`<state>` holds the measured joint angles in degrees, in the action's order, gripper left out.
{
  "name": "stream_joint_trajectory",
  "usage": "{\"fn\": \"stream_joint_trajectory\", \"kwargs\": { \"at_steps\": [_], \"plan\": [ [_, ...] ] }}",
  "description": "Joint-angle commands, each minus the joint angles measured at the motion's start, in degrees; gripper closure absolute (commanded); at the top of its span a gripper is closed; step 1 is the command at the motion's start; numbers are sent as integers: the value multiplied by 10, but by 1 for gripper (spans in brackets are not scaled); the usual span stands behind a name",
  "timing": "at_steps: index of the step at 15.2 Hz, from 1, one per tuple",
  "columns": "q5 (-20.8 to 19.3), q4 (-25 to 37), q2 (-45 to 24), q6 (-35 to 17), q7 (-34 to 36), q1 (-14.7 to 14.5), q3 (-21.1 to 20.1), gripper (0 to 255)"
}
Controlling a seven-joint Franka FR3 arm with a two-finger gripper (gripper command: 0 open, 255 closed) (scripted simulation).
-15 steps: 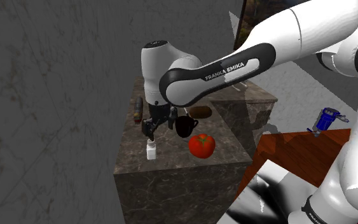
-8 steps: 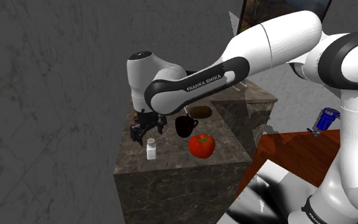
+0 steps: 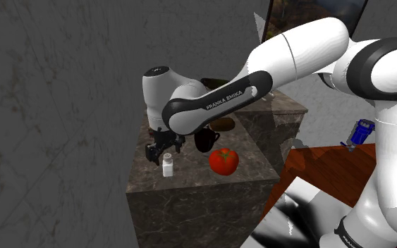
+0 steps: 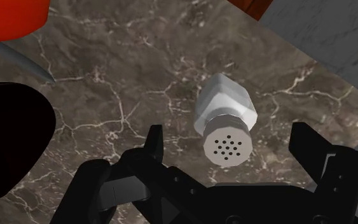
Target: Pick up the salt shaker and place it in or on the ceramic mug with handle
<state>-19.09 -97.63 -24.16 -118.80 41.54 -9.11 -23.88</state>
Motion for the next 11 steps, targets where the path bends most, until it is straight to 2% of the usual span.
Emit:
{"fn": "stream_joint_trajectory", "kwargs": {
  "at_steps": [1,3,4,11],
  "plan": [
    [0,0,0,0,0,0,0,0],
    [0,0,0,0,0,0,0,0],
    [0,0,0,0,0,0,0,255],
    [0,0,0,0,0,0,0,255]
  ]
}}
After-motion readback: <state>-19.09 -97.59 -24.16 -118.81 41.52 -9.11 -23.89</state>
